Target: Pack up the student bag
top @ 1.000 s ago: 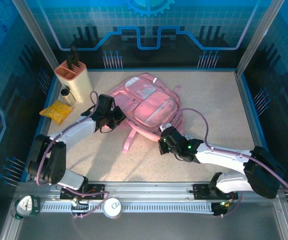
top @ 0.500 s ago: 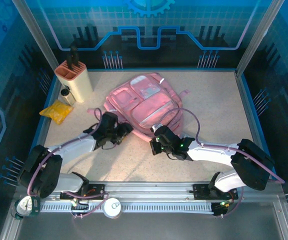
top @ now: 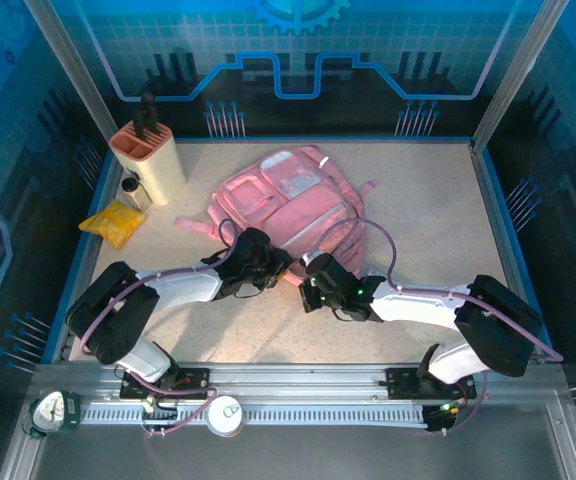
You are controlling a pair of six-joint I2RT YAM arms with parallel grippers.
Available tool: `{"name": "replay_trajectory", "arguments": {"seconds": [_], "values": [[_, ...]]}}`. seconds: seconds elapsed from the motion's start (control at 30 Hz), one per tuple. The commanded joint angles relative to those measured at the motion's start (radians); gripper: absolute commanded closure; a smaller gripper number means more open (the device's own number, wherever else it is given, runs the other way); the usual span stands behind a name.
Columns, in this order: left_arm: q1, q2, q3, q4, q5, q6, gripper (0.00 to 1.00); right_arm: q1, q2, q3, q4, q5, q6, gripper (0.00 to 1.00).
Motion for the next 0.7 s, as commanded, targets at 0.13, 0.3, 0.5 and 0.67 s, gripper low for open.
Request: {"name": "replay_trajectory", "arguments": {"seconds": [0.13,0.3,0.5,0.67], "values": [[0.057,-0.011,0.056,-0.052,-0.01,0.078,1.0,0.024,-0.07,0.025,-0.14,0.063,0.024,1.0],[0.135,-0.132,0.048,-0.196,-0.035,0.197,1.0,0.002,-0.17,-0.012,-0.276,0.161,0.051,1.0],[0.279,-0.237,0.066,-0.353,0.017,0.355,1.0,-0.134,-0.292,-0.056,-0.396,0.155,0.006,1.0],[0.333,-0.218,0.146,-0.422,0.036,0.454,1.0,-0.174,-0.314,-0.022,-0.417,0.112,-0.093,1.0]]}}
